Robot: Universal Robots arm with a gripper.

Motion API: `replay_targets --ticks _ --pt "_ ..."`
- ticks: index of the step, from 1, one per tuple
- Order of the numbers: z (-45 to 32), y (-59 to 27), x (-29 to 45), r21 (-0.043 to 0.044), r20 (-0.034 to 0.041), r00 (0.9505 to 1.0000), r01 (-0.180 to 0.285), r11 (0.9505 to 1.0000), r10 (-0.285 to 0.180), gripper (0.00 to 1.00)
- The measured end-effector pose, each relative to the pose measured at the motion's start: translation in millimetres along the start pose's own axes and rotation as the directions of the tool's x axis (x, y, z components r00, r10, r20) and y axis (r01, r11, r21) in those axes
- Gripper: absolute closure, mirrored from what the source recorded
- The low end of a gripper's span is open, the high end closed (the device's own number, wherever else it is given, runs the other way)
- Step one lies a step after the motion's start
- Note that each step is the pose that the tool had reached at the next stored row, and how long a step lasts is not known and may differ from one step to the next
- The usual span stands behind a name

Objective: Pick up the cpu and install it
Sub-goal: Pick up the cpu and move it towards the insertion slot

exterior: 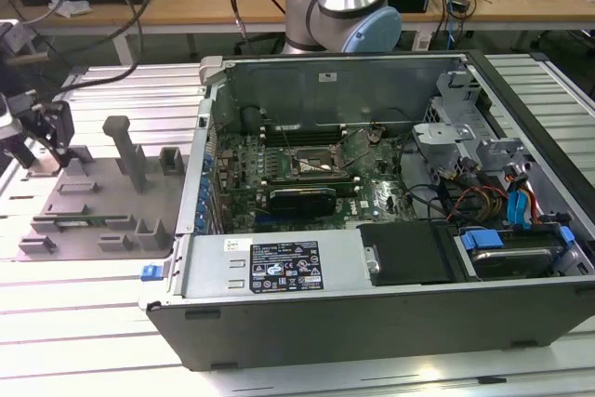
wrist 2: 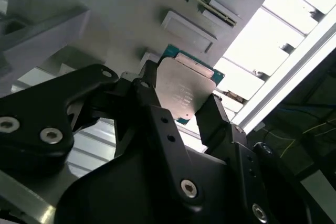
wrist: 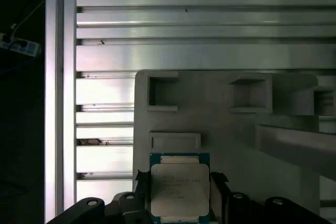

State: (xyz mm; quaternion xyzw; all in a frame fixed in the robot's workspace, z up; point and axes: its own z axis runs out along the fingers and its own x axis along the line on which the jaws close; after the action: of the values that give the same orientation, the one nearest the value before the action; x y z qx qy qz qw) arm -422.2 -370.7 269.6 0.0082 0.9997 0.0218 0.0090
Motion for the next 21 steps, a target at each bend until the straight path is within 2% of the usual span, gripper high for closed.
replay_targets --ticks 4,11,16,19,21 --pt "-21.5 0.9 -0.5 -0.0001 0.0000 1.0000 0.000 1.0000 0.000 0.46" --pt "-46.8 2.4 -1.2 -0.0001 0.0000 1.0000 0.000 1.0000 0.000 0.46" --pt "-79.2 4.6 -2.1 0.0000 0.0001 1.0000 0.000 1.0000 0.000 0.46" --pt "-91.7 5.3 -2.5 0.0000 0.0002 1.0000 0.000 1.0000 0.000 0.46" --pt "-96.3 5.7 -2.6 0.0000 0.0001 1.0000 0.000 1.0000 0.000 0.46"
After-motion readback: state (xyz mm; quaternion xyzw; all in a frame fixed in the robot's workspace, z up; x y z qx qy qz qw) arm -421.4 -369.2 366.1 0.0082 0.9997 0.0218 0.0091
